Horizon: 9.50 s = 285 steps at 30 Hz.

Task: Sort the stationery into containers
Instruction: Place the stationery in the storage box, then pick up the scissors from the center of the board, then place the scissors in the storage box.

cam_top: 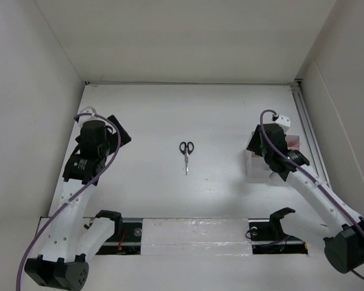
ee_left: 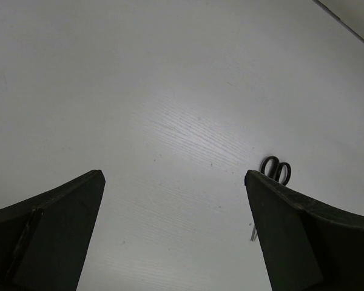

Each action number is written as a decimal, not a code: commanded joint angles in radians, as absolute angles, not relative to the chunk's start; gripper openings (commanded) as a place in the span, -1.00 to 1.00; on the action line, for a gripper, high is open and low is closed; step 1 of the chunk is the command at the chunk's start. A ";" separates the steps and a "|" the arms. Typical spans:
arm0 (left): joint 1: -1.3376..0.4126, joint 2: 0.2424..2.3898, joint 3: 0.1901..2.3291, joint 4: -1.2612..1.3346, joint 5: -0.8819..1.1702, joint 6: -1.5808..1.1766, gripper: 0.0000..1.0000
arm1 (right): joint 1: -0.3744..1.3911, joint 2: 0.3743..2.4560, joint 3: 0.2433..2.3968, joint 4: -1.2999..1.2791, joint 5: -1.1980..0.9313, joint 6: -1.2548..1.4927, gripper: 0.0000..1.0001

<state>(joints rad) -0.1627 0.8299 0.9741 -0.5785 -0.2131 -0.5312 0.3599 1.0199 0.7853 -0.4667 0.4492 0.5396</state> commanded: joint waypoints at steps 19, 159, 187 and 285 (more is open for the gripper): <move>-0.534 1.600 1.208 -0.353 -0.167 -0.683 1.00 | 0.805 0.799 1.011 -0.621 0.543 0.565 0.29; -0.661 0.888 0.976 -0.523 -0.401 -0.508 1.00 | 0.529 0.862 0.824 -0.628 0.988 0.955 -1.00; -0.661 0.868 0.946 -0.466 -0.258 -0.443 1.00 | 0.492 1.201 1.034 -1.305 1.336 1.701 -1.00; -0.661 0.859 0.946 -0.448 -0.215 -0.416 1.00 | 0.739 1.391 1.100 -1.382 1.362 1.849 0.95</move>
